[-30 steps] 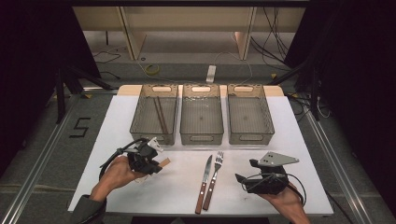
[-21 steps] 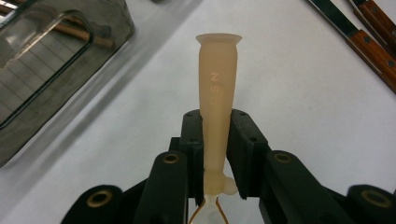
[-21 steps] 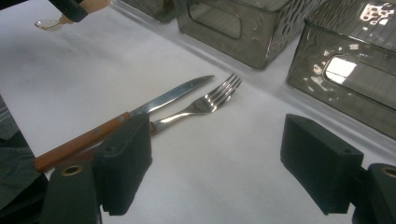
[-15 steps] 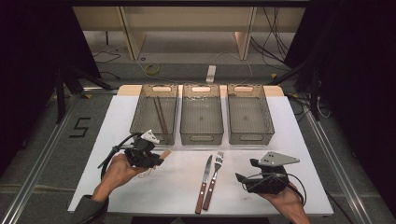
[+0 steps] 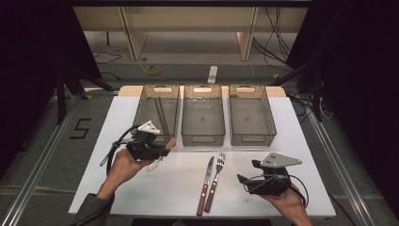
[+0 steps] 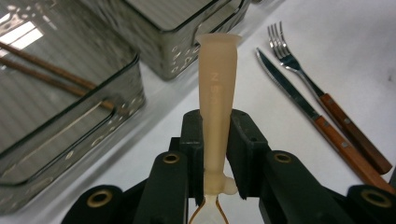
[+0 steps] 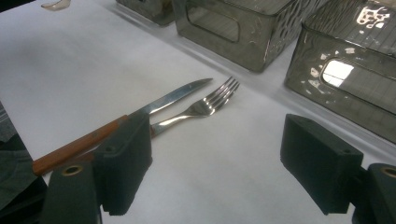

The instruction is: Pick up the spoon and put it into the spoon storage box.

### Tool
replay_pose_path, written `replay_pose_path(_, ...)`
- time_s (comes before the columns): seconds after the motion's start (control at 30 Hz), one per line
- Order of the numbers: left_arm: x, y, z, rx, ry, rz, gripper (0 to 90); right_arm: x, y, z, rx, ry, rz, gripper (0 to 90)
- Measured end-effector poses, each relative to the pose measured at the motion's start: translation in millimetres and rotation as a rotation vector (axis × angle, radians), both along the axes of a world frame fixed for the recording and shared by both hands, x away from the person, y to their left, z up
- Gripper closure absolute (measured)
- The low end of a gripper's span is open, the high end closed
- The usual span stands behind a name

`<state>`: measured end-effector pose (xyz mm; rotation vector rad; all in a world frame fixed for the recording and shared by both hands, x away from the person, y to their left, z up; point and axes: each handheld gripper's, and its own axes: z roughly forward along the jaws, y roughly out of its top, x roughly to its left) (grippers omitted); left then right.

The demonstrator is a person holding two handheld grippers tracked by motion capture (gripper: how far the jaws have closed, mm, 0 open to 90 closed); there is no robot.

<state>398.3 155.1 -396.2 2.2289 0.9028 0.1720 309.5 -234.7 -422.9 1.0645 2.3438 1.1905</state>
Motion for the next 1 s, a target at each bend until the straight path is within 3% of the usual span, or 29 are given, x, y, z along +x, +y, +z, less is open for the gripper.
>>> replay_pose_path(0.1,5.4,-6.7,6.7,-0.035,-0.002,-0.007,76.2,0.1,0.4,-0.2,0.001,-0.003,0.001,25.3)
replay_pose_path(0.3,14.3,-15.8,28.7,-0.102,-0.045,-0.003,76.3,0.5,-0.9,-0.2,0.004,-0.004,-0.005,25.3)
replay_pose_path(0.5,27.9,-20.0,44.7,-0.14,-0.077,0.011,76.2,0.2,1.0,-0.7,0.002,-0.005,0.0,25.3)
replay_pose_path(1.0,62.1,-31.2,49.4,-0.221,-0.101,0.065,76.2,1.1,1.8,-1.6,0.003,-0.002,0.001,25.3)
